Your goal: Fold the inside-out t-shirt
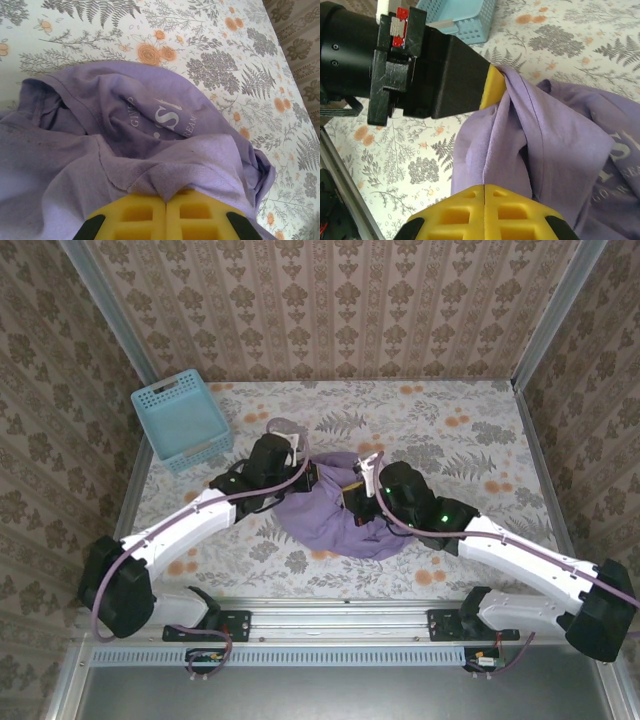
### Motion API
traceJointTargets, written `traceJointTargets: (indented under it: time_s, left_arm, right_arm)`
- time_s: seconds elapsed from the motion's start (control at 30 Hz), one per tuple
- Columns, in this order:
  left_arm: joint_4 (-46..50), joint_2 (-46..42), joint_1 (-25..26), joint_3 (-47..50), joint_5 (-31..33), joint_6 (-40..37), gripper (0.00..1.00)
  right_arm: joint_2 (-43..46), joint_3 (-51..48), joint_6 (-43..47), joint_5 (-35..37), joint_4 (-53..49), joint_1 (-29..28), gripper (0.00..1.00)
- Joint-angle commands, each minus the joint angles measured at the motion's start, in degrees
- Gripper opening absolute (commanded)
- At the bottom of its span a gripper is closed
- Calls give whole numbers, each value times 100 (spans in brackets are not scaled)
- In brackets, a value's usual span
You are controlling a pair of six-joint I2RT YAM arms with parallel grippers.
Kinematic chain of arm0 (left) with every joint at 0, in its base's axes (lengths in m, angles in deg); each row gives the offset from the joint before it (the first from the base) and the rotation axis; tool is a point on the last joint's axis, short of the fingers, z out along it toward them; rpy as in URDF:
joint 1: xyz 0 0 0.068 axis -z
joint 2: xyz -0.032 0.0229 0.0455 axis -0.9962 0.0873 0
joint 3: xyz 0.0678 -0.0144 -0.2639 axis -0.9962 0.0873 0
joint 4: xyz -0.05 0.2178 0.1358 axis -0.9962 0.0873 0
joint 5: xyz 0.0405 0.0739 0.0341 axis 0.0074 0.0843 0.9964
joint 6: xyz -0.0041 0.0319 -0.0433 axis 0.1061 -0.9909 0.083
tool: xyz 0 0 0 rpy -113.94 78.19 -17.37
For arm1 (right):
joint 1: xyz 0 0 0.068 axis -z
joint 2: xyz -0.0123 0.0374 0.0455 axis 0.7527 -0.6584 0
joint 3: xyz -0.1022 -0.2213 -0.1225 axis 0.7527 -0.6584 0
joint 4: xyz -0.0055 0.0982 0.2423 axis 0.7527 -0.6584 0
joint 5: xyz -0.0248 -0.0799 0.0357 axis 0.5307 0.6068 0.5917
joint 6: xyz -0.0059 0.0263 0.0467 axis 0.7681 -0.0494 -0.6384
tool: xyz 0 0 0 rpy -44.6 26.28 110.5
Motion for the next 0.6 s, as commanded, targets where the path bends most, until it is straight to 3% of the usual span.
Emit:
traceJointTargets:
  time_s: [0.0,0.1,0.17,0.23,0.33,0.57]
  left_arm:
    - [195,193,-32,-189,32,-106,0]
    - [237,270,122,-220,7,-203,2]
    - [274,164,270,-128,159,-226,12]
    - [195,-176,397,177,406,-173,29]
    - [-84,-947,697,855,880,-138,42]
    - [-927,-1647,1248,1796,678,-375,56]
  right_arm:
    - [126,328,-160,218,-626,-2,0]
    - [-144,518,-309,242,-740,-6,0]
    - [-339,676,-380,352,-752,13,0]
    - [-527,863,-422,404,-764,58,0]
    - [-728,1116,-469,490,-850,167,0]
    - [-956,1375,-612,407,-1097,430,0]
